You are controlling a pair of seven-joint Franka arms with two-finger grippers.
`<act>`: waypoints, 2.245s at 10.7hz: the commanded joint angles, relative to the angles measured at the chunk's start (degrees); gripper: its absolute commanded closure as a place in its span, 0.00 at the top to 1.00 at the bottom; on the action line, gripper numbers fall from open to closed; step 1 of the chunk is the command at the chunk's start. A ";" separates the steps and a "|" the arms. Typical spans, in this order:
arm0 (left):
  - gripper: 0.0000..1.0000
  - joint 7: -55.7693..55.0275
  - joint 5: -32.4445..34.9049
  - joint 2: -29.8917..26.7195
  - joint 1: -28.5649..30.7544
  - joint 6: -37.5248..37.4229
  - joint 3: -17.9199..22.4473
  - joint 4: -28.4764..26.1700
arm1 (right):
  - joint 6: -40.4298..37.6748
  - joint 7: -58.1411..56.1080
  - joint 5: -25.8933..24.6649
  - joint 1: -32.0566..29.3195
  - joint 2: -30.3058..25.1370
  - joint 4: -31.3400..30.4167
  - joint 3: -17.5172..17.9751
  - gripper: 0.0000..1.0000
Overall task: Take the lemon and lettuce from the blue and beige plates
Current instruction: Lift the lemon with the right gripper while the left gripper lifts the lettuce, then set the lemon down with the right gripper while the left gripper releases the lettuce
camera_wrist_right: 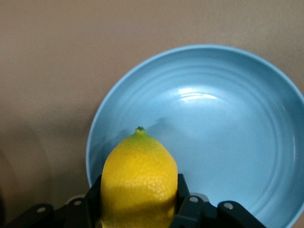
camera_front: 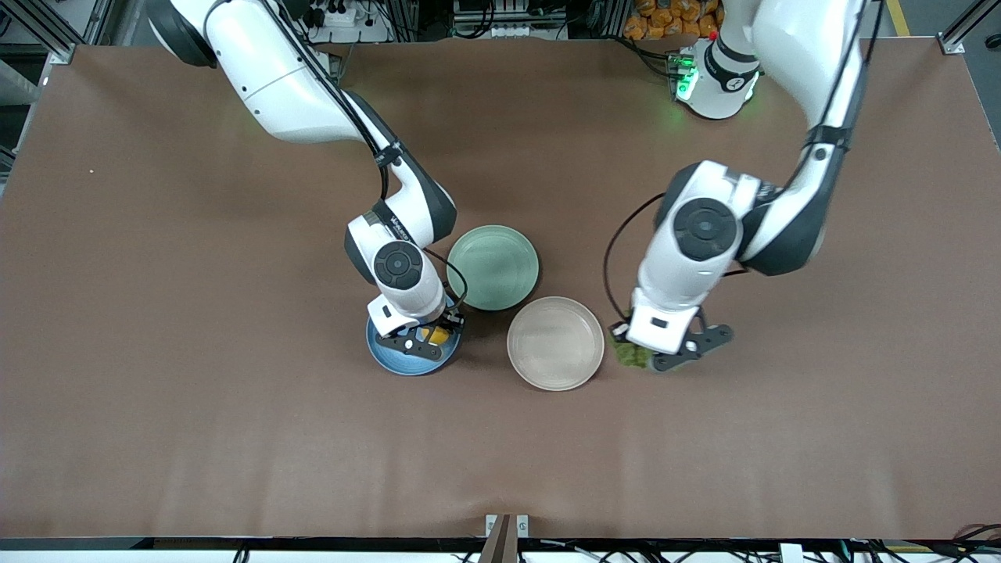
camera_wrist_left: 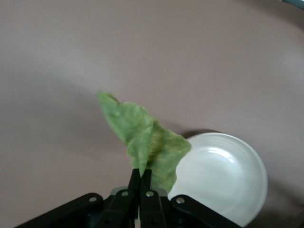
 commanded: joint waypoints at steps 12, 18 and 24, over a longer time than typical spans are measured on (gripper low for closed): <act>1.00 20.90 1.13 -2.72 13.61 -7.96 -0.61 -3.36 | -10.05 -26.24 -4.01 -20.05 -10.68 -2.65 -0.30 0.00; 1.00 21.69 0.95 -16.61 13.71 -14.82 -0.70 -3.10 | 9.96 -46.09 -7.54 -32.61 -10.68 -17.41 -0.13 0.00; 1.00 28.02 -3.34 -26.20 16.33 -20.01 -0.26 -3.10 | 9.73 -50.08 -7.36 -34.74 -10.68 -18.13 -0.13 0.86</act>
